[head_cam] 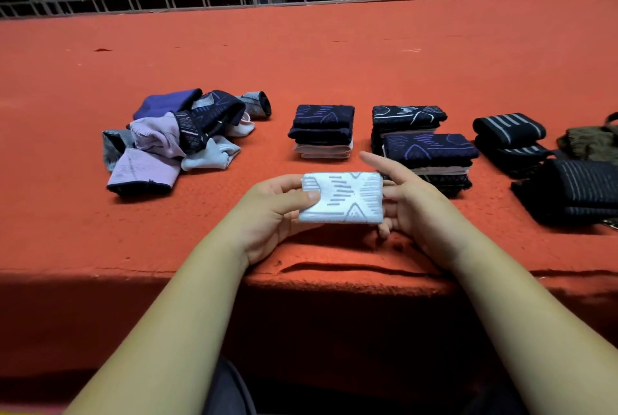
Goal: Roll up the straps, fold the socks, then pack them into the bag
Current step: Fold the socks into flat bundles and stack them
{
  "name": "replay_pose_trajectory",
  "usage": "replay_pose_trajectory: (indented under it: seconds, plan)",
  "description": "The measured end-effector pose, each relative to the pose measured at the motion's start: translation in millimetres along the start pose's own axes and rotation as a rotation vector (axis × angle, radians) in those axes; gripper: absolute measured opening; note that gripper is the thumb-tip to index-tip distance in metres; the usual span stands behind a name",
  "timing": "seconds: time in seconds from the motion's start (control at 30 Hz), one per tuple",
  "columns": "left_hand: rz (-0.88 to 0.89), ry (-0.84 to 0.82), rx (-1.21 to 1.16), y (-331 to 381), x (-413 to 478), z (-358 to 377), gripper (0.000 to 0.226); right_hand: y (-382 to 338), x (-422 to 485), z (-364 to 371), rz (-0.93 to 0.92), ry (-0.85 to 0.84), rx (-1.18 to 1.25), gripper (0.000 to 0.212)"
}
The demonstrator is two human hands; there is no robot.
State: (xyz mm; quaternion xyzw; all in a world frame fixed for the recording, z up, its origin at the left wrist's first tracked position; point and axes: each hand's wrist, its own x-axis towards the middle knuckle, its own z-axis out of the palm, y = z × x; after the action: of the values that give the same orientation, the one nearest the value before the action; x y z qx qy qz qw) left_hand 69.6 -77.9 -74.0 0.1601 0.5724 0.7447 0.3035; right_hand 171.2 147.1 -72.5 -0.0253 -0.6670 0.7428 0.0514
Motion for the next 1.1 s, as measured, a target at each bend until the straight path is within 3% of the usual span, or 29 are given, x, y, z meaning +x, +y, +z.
replay_pose_trajectory:
  seconds: [0.13, 0.2, 0.33, 0.5, 0.77, 0.97, 1.1]
  plan:
    - [0.072, 0.05, -0.012, 0, -1, 5, 0.034, 5, -3, 0, -0.06, -0.006, -0.243, 0.024]
    - [0.07, 0.034, -0.001, 0, -2, 6, 0.035, 7, -2, 2, -0.069, 0.053, -0.26, 0.02]
    - [0.054, -0.019, 0.136, -1, -4, 7, 0.035, 7, -1, 2, -0.06, 0.131, -0.26, 0.017]
    - [0.065, 0.055, 0.199, -2, -1, 8, 0.025, 9, -2, 6, -0.089, 0.129, -0.316, 0.017]
    - [0.08, 0.162, 0.188, -3, 3, 6, 0.031, 10, 0, 7, -0.135, 0.141, -0.36, 0.028]
    - [0.126, 0.376, 0.206, -3, 9, 5, 0.039, 15, 7, 15, -0.144, 0.267, -0.417, 0.028]
    - [0.186, 0.467, 0.4, -1, 16, 2, 0.034, 15, 17, 21, -0.22, 0.378, -0.68, 0.021]
